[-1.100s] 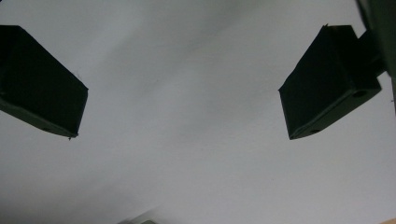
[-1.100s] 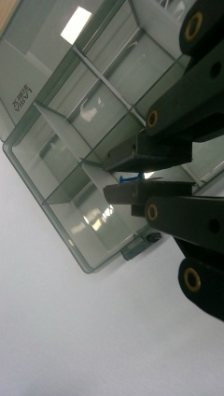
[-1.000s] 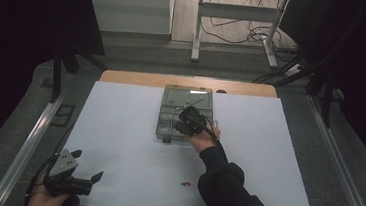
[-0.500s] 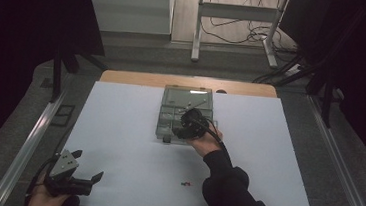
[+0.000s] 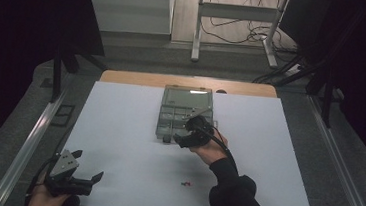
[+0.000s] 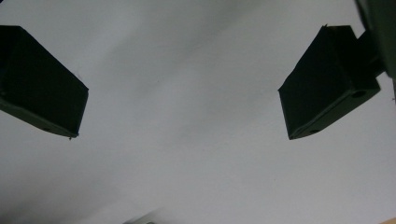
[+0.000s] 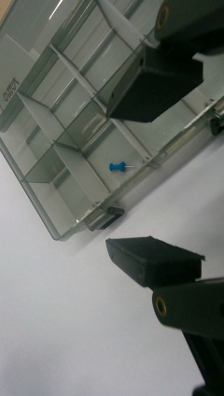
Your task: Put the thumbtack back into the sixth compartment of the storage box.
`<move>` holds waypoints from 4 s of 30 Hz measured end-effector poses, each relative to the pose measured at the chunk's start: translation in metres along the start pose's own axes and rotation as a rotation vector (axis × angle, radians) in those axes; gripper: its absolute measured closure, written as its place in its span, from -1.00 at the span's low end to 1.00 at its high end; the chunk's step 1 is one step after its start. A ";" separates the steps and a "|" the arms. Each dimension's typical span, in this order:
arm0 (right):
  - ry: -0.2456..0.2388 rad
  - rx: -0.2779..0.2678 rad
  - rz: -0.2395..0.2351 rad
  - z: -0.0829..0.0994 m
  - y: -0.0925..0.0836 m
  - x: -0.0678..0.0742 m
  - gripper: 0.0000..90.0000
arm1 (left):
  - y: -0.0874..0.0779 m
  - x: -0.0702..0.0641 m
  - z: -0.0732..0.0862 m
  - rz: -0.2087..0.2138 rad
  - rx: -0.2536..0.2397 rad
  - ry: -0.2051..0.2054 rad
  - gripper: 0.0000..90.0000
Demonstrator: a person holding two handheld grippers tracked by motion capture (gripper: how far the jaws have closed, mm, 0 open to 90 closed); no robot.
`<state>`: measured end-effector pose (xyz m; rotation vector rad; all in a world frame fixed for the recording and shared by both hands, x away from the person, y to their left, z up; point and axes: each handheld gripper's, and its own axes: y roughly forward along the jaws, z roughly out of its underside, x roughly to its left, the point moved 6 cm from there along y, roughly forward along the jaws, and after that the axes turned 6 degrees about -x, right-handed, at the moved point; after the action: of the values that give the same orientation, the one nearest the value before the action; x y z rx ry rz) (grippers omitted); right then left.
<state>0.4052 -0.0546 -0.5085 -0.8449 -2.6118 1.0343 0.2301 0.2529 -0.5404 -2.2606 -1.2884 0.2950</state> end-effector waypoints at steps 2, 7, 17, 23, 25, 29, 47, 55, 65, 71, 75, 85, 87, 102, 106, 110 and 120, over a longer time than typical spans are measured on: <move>-0.004 0.001 0.004 0.002 -0.002 0.001 -0.41 | 0.000 0.000 0.000 0.000 0.000 0.000 -0.97; -0.008 -0.004 0.018 0.008 -0.009 0.005 -0.61 | 0.000 0.000 0.000 0.000 0.001 0.000 -0.97; -0.008 0.007 0.023 0.018 -0.021 0.011 -0.90 | 0.000 0.000 0.000 0.000 0.002 0.002 -0.97; -0.022 0.033 0.024 0.028 -0.025 0.013 -0.99 | 0.000 0.000 0.000 0.001 0.002 0.003 -0.97; -0.028 0.043 0.029 0.031 -0.027 0.013 -1.00 | 0.000 0.000 0.000 0.001 0.002 0.003 -0.97; -0.031 0.077 0.043 0.038 -0.031 0.014 -1.00 | 0.000 0.000 0.000 0.001 0.002 0.004 -0.97; -0.033 0.144 0.043 0.063 -0.047 0.026 -0.69 | 0.001 -0.001 0.000 0.001 0.003 0.004 -0.97; -0.050 0.184 0.006 0.075 -0.046 0.036 -0.42 | 0.001 -0.001 0.000 0.002 0.002 0.003 -0.97; -0.087 0.234 -0.071 0.087 -0.045 0.055 0.18 | 0.001 -0.001 0.000 0.003 0.003 0.004 -0.97; -0.113 0.262 -0.116 0.091 -0.040 0.063 0.52 | 0.001 -0.001 0.000 0.003 0.003 0.007 -0.97; -0.126 0.269 -0.130 0.092 -0.038 0.067 0.63 | 0.001 -0.001 0.000 0.003 0.003 0.008 -0.97; -0.143 0.295 -0.128 0.097 -0.033 0.067 0.75 | 0.001 -0.001 0.000 0.004 0.005 0.013 -0.97; -0.145 0.301 -0.120 0.098 -0.032 0.067 0.75 | 0.001 -0.001 0.000 0.004 0.004 0.013 -0.97; -0.132 0.285 -0.110 0.095 -0.033 0.065 0.85 | 0.001 -0.002 0.000 0.003 0.007 0.019 -0.97; -0.123 0.268 -0.098 0.092 -0.035 0.062 0.85 | 0.002 -0.002 0.000 0.002 0.008 0.020 -0.97; -0.116 0.254 -0.092 0.090 -0.037 0.060 0.85 | 0.002 -0.002 0.000 0.002 0.009 0.021 -0.96; -0.093 0.213 -0.071 0.081 -0.043 0.054 0.85 | 0.002 -0.002 0.000 0.002 0.012 0.024 -0.96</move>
<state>0.3115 -0.0939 -0.5400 -0.6645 -2.5259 1.3316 0.2305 0.2499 -0.5412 -2.2488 -1.2694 0.2745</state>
